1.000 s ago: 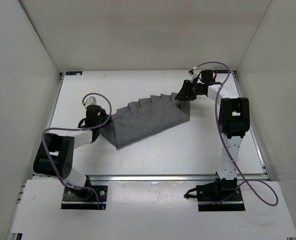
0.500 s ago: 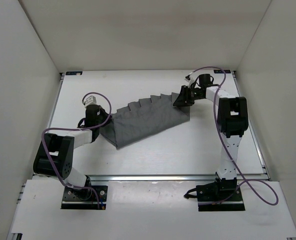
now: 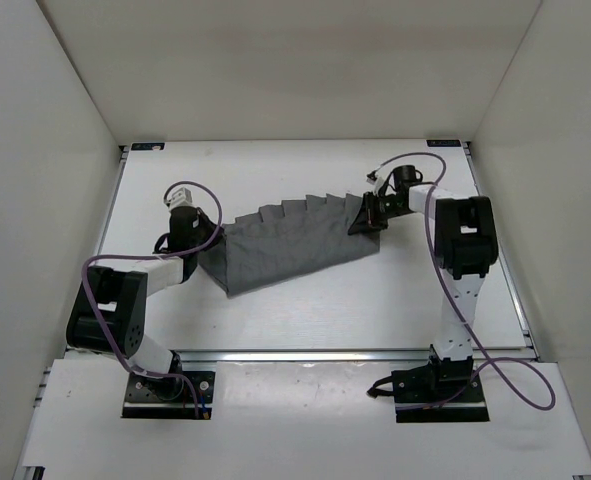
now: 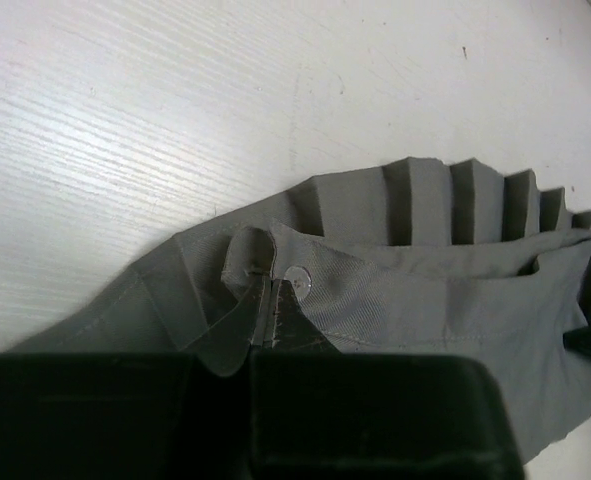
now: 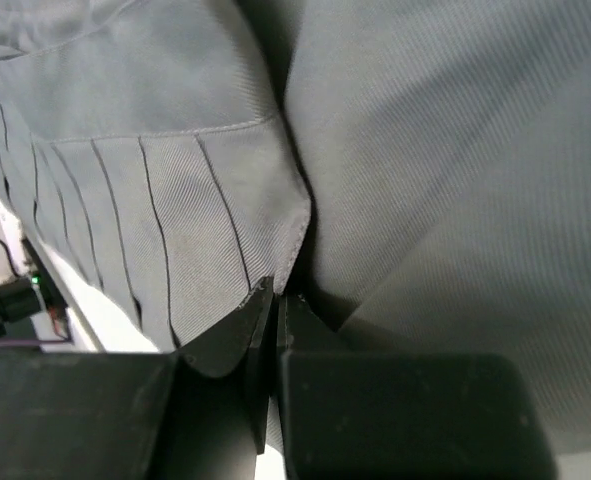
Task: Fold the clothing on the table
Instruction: Fold the skirt
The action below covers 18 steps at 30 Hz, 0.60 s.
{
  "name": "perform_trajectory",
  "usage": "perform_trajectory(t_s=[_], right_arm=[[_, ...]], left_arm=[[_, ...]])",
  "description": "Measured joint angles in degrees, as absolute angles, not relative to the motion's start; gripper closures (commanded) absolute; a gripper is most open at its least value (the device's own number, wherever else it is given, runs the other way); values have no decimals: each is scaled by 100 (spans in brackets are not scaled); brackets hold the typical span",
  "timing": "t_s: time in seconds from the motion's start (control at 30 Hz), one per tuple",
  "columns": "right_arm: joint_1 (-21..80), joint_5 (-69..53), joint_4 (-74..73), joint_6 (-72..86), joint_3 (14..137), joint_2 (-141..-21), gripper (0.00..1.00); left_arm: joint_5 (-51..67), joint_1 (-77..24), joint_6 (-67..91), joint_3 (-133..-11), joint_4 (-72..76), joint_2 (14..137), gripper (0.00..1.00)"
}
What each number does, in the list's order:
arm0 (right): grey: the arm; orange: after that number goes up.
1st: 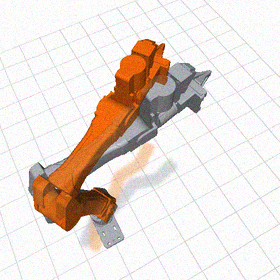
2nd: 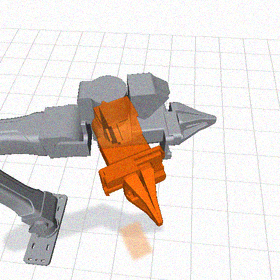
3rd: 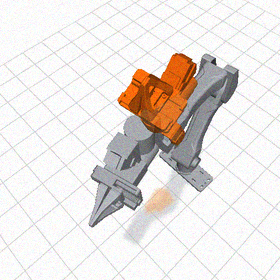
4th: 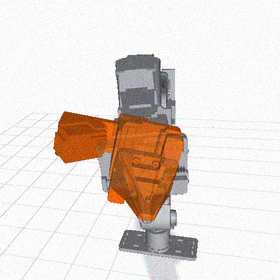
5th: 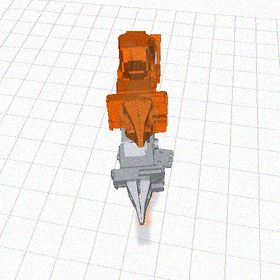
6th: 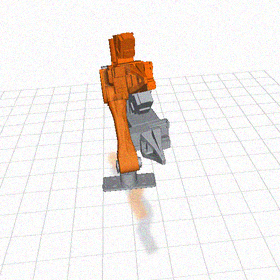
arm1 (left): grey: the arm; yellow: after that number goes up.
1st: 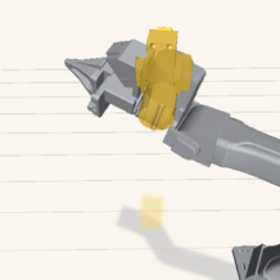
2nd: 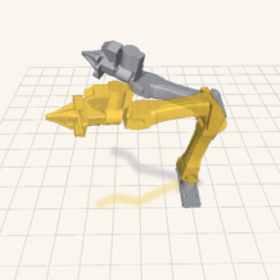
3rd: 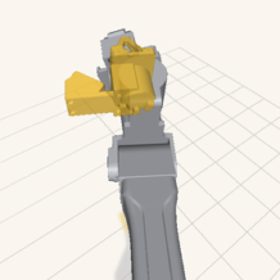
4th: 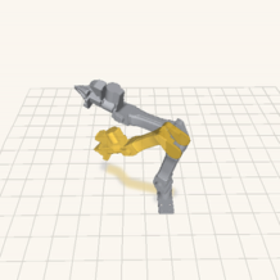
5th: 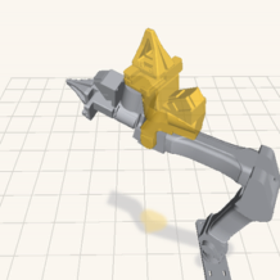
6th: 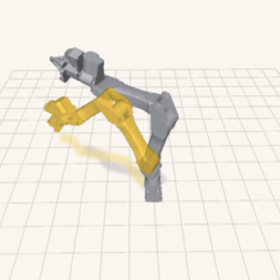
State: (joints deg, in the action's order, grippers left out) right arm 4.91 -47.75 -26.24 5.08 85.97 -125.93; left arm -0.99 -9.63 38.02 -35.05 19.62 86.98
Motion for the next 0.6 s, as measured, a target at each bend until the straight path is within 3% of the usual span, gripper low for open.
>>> perform_trajectory(t_s=[0.2,0.33,0.43,0.6], right_arm=[[489,-4519,-2390,902,6799,-11120,99],[530,-4436,-2394,1039,6165,-10213,75],[561,-4449,-2220,1057,6088,-9937,63],[515,-4668,-1813,1109,6189,-10071,58]], left_arm=[[-40,-987,3695,-3758,1844,8744,100],[16,-1057,3645,-3763,1811,8744,100],[73,-1111,3629,-3763,1802,8744,100],[165,-1140,3623,-3765,1802,8744,100]])
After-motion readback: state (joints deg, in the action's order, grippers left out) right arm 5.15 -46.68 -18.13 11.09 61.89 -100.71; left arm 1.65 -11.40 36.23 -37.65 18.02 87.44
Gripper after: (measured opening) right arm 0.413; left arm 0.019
